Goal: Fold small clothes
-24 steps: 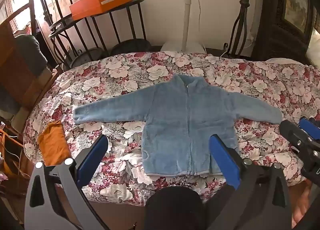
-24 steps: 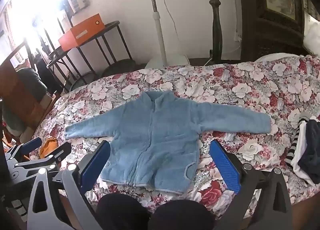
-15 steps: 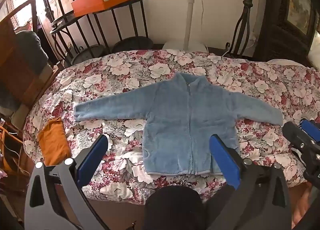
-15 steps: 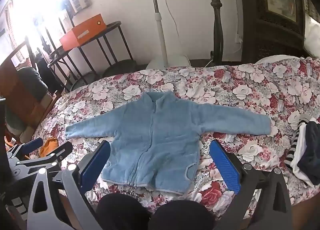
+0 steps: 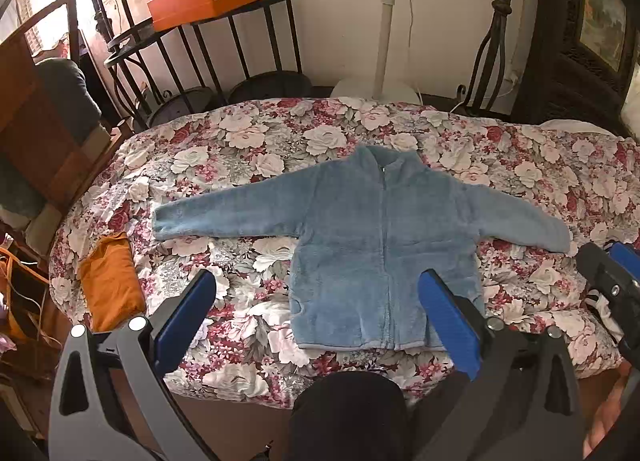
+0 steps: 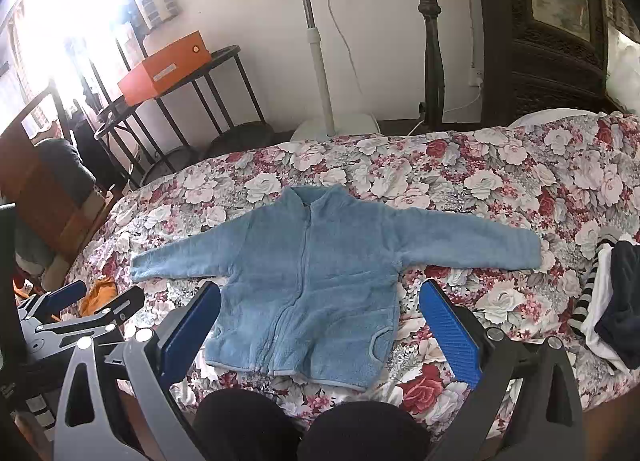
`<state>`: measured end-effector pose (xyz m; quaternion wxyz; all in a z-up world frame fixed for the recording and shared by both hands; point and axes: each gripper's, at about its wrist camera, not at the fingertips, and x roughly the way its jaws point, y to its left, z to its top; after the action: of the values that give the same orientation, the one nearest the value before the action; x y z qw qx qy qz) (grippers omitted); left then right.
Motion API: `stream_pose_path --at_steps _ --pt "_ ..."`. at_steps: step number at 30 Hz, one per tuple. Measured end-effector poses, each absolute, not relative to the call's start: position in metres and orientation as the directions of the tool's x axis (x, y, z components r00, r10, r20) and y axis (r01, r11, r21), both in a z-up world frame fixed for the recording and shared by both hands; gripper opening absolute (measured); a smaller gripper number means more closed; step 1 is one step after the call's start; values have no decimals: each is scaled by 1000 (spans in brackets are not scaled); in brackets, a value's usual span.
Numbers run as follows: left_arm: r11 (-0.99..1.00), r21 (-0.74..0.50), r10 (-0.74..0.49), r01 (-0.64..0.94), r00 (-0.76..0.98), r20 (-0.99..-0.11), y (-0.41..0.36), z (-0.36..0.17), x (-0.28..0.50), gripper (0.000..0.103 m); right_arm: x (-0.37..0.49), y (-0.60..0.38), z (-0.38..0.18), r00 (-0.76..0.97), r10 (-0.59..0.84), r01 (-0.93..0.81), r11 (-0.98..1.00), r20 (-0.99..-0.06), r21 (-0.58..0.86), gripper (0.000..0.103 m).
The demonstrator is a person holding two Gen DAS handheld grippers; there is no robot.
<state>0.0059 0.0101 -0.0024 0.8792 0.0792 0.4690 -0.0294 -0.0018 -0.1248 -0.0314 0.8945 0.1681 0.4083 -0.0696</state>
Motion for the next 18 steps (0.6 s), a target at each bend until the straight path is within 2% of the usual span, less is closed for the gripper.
stream_pose_path --at_steps 18 --pt "985 110 19 130 560 -828 12 -4 5 98 -3 -126 -30 661 16 263 932 -751 251 100"
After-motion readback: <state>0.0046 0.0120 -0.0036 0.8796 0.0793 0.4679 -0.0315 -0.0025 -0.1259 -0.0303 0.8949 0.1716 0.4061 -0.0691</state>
